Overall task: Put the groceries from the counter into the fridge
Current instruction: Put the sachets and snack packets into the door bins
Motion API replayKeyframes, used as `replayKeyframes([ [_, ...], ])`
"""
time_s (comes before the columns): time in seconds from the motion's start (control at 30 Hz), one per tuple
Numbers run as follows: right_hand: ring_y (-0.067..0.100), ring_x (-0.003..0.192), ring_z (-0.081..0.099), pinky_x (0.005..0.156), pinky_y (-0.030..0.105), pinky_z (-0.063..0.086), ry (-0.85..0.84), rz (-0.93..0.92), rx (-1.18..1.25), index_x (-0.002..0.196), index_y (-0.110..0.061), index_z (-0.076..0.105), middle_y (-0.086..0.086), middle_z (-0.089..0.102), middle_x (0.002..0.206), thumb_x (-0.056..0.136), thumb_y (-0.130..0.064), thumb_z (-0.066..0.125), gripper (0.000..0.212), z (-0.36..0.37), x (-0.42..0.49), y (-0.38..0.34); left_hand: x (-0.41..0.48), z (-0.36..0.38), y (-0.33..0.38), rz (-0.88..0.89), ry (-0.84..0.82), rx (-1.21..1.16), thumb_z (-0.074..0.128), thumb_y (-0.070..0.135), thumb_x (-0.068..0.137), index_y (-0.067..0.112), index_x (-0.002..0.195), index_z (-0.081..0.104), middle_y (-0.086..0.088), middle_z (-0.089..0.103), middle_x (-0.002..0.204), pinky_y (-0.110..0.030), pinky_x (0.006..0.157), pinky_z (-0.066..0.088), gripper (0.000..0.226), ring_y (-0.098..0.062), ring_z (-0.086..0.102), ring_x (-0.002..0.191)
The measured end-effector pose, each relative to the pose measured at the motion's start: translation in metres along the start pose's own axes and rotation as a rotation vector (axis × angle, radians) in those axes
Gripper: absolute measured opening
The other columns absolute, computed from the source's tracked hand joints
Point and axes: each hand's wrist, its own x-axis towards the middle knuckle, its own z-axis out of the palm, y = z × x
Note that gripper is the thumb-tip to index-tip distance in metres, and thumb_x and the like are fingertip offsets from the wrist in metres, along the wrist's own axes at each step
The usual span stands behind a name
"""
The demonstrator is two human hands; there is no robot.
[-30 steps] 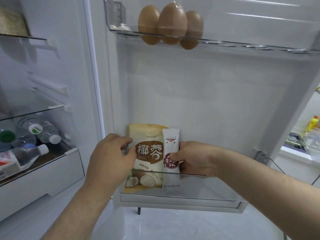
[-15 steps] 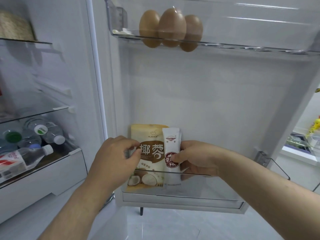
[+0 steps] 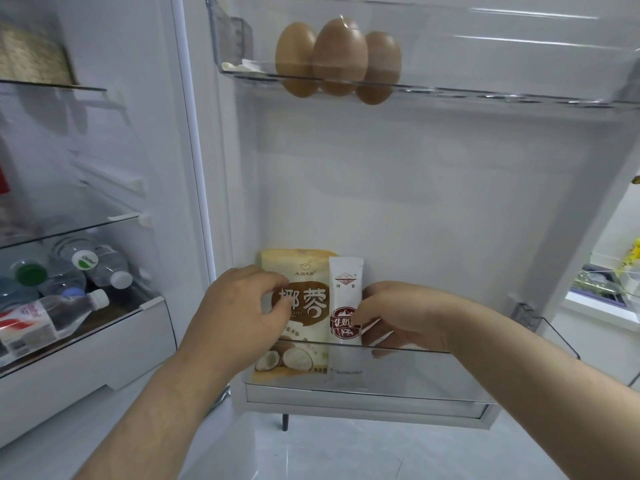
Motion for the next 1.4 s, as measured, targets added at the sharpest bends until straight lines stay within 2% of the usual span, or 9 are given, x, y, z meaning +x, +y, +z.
replayKeyframes([
  [0.13, 0.016, 0.097, 0.059, 0.092, 0.037, 0.051, 0.197, -0.122, -0.366, 0.120, -0.012, 0.061, 0.000, 0.063, 0.109, 0.093, -0.025, 0.059, 0.031, -0.012, -0.011, 0.005, 0.003, -0.004, 0.009, 0.045, -0.049, 0.014, 0.062, 0.036, 0.092, 0.029, 0.121, 0.066, 0.021, 0.054, 0.102, -0.017, 0.078, 0.035, 0.031, -0.002, 0.046, 0.096],
  [0.27, 0.010, 0.116, 0.055, 0.091, 0.025, 0.042, 0.410, -0.273, -0.638, 0.132, -0.029, 0.054, -0.012, 0.057, 0.131, 0.095, -0.037, 0.052, 0.038, -0.020, -0.026, 0.019, 0.005, -0.006, 0.016, 0.093, -0.117, 0.045, 0.061, 0.040, 0.091, 0.034, 0.128, 0.061, 0.024, 0.058, 0.114, -0.003, 0.073, 0.029, 0.037, 0.004, 0.043, 0.097],
  [0.43, 0.012, 0.119, 0.052, 0.096, 0.030, 0.044, 0.505, -0.358, -0.831, 0.139, -0.032, 0.046, -0.015, 0.053, 0.134, 0.099, -0.040, 0.047, 0.041, -0.027, -0.048, 0.034, 0.011, -0.005, 0.028, 0.126, -0.147, 0.129, 0.059, 0.044, 0.090, 0.035, 0.133, 0.056, 0.020, 0.057, 0.129, -0.020, 0.088, 0.037, 0.044, -0.003, 0.048, 0.114],
  [0.57, 0.010, 0.121, 0.049, 0.095, 0.027, 0.042, 0.544, -0.410, -0.855, 0.140, -0.033, 0.044, -0.017, 0.050, 0.138, 0.100, -0.039, 0.045, 0.040, -0.040, -0.064, 0.048, 0.011, -0.005, 0.049, 0.152, -0.075, 0.203, 0.062, 0.039, 0.089, 0.026, 0.131, 0.059, 0.010, 0.057, 0.128, -0.021, 0.089, 0.031, 0.044, -0.011, 0.048, 0.118],
  [0.8, 0.008, 0.126, 0.045, 0.097, 0.021, 0.038, 0.598, -0.471, -0.847, 0.138, -0.036, 0.044, -0.021, 0.048, 0.139, 0.100, -0.039, 0.045, 0.039, -0.076, -0.101, 0.083, 0.002, 0.012, 0.117, 0.205, -0.122, 0.122, 0.054, 0.047, 0.091, 0.031, 0.130, 0.058, 0.018, 0.053, 0.132, -0.015, 0.090, 0.027, 0.043, -0.003, 0.045, 0.120],
  [0.97, 0.010, 0.121, 0.050, 0.090, 0.019, 0.036, 0.671, -0.487, -0.843, 0.132, -0.032, 0.053, -0.016, 0.056, 0.129, 0.098, -0.035, 0.049, 0.034, -0.112, -0.134, 0.112, -0.003, 0.039, 0.170, 0.258, -0.180, 0.075, 0.032, 0.065, 0.072, 0.029, 0.124, 0.064, 0.014, 0.059, 0.128, -0.005, 0.090, 0.021, 0.071, -0.002, 0.045, 0.118],
  [1.03, 0.009, 0.122, 0.050, 0.095, 0.022, 0.039, 0.695, -0.457, -0.831, 0.132, -0.033, 0.053, -0.018, 0.055, 0.131, 0.098, -0.036, 0.048, 0.034, -0.127, -0.151, 0.128, -0.003, 0.052, 0.193, 0.270, -0.221, 0.064, 0.032, 0.063, 0.072, 0.026, 0.122, 0.066, 0.010, 0.062, 0.126, -0.005, 0.091, 0.021, 0.070, -0.007, 0.049, 0.118],
  [1.17, 0.005, 0.128, 0.044, 0.104, 0.024, 0.039, 0.752, -0.349, -0.819, 0.136, -0.035, 0.048, -0.021, 0.050, 0.138, 0.099, -0.040, 0.046, 0.037, -0.159, -0.185, 0.168, -0.005, 0.081, 0.244, 0.335, -0.243, 0.039, 0.041, 0.055, 0.078, 0.022, 0.115, 0.070, 0.007, 0.068, 0.115, -0.022, 0.087, 0.037, 0.057, -0.014, 0.059, 0.107],
  [1.4, 0.006, 0.131, 0.044, 0.107, 0.025, 0.037, 0.873, -0.133, -0.819, 0.139, -0.033, 0.047, -0.017, 0.051, 0.141, 0.098, -0.039, 0.048, 0.041, -0.208, -0.252, 0.246, -0.013, 0.143, 0.329, 0.507, -0.332, -0.038, 0.044, 0.056, 0.083, 0.025, 0.129, 0.062, 0.011, 0.061, 0.131, -0.020, 0.099, 0.034, 0.059, -0.010, 0.053, 0.122],
])
